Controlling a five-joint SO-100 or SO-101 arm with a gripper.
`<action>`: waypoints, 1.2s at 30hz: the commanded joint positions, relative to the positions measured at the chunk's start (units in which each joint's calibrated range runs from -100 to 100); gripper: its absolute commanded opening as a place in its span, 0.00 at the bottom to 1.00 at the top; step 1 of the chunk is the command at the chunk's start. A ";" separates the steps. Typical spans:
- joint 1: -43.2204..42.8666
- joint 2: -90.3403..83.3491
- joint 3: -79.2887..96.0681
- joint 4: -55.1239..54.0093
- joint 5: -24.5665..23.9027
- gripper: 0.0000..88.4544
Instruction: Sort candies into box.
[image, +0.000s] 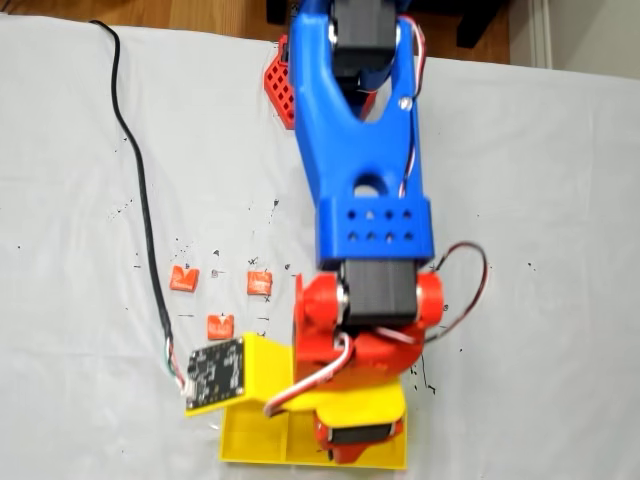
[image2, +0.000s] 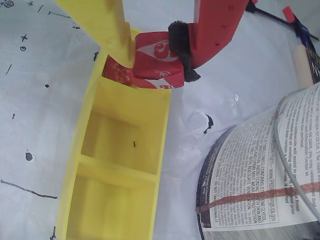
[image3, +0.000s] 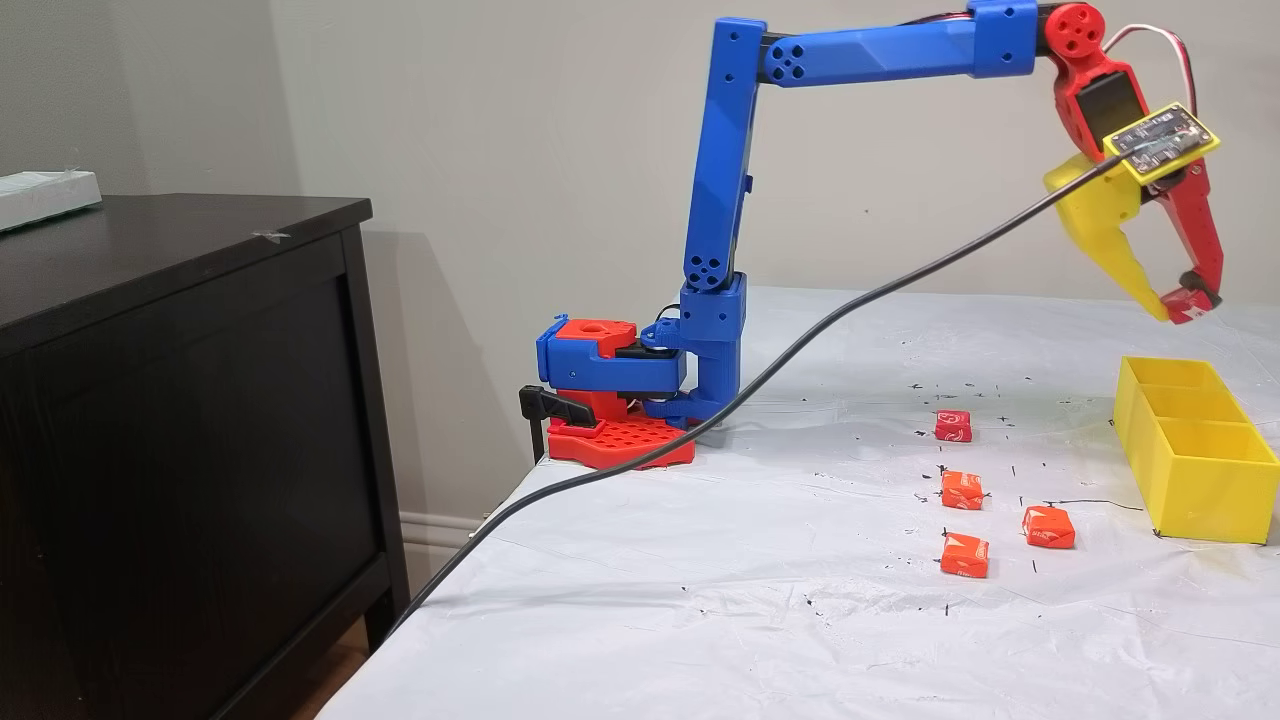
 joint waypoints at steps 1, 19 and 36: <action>0.71 2.14 -9.18 0.31 0.10 0.00; 1.34 7.14 -9.64 2.60 1.86 0.00; 1.89 2.65 -3.54 0.56 2.39 0.32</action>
